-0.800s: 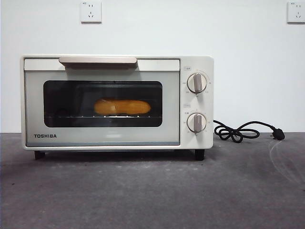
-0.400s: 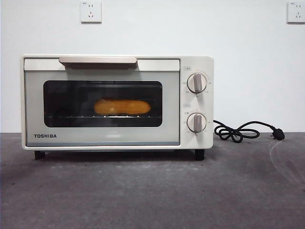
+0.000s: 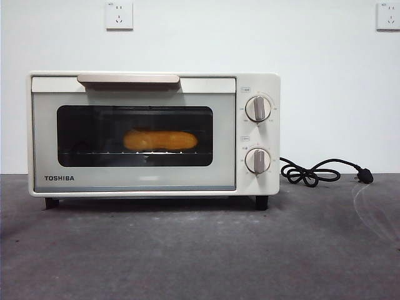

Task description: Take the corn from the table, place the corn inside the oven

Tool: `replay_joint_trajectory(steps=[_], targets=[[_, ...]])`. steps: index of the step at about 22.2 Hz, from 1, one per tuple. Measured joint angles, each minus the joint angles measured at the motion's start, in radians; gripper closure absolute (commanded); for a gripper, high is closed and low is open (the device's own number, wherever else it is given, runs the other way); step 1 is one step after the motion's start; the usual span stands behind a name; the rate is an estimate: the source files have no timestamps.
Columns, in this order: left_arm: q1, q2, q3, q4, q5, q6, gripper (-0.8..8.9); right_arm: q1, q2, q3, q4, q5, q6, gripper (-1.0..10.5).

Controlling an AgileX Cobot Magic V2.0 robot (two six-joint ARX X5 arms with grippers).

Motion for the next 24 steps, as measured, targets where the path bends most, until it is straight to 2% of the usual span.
replay_joint_trajectory(steps=[6,15,24], targets=[[0.0,-0.001,-0.038,-0.032,-0.059,0.003,8.17,0.0,0.0,0.0,0.0,0.023,0.0,9.5],[0.0,-0.002,-0.041,-0.061,-0.196,-0.071,8.17,0.0,0.0,0.0,0.0,0.057,0.0,9.5],[0.0,-0.001,-0.041,-0.061,-0.199,-0.121,8.18,0.0,0.0,0.0,0.0,0.057,0.0,9.5]])
